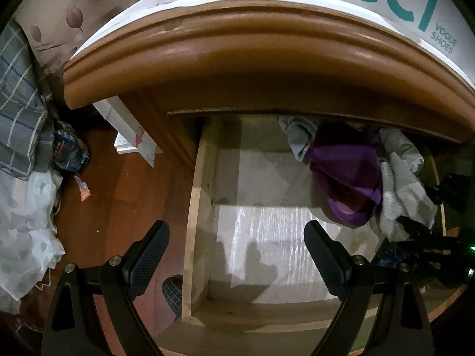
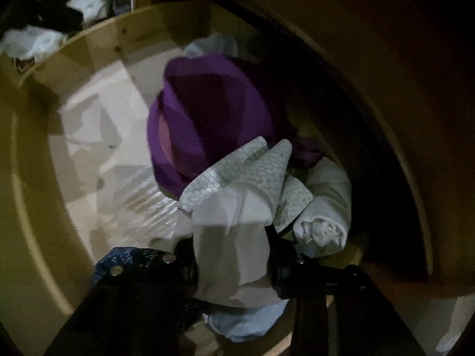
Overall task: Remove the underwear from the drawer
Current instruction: 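Reach the left tool into the drawer and grasp the purple underwear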
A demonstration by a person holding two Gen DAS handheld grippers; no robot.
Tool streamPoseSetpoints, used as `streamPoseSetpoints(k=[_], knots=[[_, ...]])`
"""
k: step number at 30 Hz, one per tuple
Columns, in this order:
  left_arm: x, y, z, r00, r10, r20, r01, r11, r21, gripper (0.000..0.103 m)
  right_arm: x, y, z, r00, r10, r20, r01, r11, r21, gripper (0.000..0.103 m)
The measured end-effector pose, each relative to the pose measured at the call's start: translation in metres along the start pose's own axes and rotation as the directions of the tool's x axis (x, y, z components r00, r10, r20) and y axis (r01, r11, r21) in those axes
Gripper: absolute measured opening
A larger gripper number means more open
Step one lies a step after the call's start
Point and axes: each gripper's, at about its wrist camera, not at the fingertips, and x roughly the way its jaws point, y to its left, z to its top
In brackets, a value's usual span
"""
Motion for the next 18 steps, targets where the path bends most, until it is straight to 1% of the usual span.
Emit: streamPoseSetpoints(k=[3,6,9,11,12,13,16,18], knots=[[-0.001,-0.001,-0.001,1.000,-0.003,0.004,0.003,1.000,0.004,0.091,-0.022,-0.001,-0.004,0.999,0.019,0.027,-0.020,0.999,0.036,0.036],[-0.002,-0.002,-0.002,0.999,-0.038,0.001,0.038,0.999,-0.001,0.091,-0.046,-0.009,-0.012,0.997,0.038,0.067,-0.045,0.994,0.102,0.036],[-0.003,-0.006,-0.002,0.998,-0.056,0.006,0.056,0.998,0.000,0.091,-0.067,-0.023,-0.017,0.992,0.048,0.116,-0.068,0.982,0.176,0.036],[-0.004,-0.010,-0.003,0.995,-0.101,-0.001,0.101,0.995,-0.007,0.091,-0.076,-0.032,-0.025,0.988,0.059,0.142,-0.091,0.967,0.236,0.036],[-0.003,-0.012,-0.003,0.991,-0.130,-0.011,0.130,0.992,-0.011,0.091,-0.081,-0.034,-0.027,0.985,0.060,0.161,-0.102,0.959,0.263,0.036],[-0.002,-0.015,-0.003,0.985,-0.173,-0.027,0.172,0.985,-0.028,0.091,-0.083,-0.038,-0.031,0.981,0.072,0.177,-0.124,0.945,0.302,0.036],[0.005,-0.025,-0.006,0.966,-0.245,-0.079,0.239,0.968,-0.077,0.090,-0.095,-0.051,-0.043,0.970,0.109,0.218,-0.190,0.899,0.394,0.036],[0.011,-0.030,-0.009,0.948,-0.299,-0.111,0.281,0.948,-0.152,0.090,-0.100,-0.052,-0.052,0.961,0.122,0.247,-0.223,0.872,0.436,0.036]])
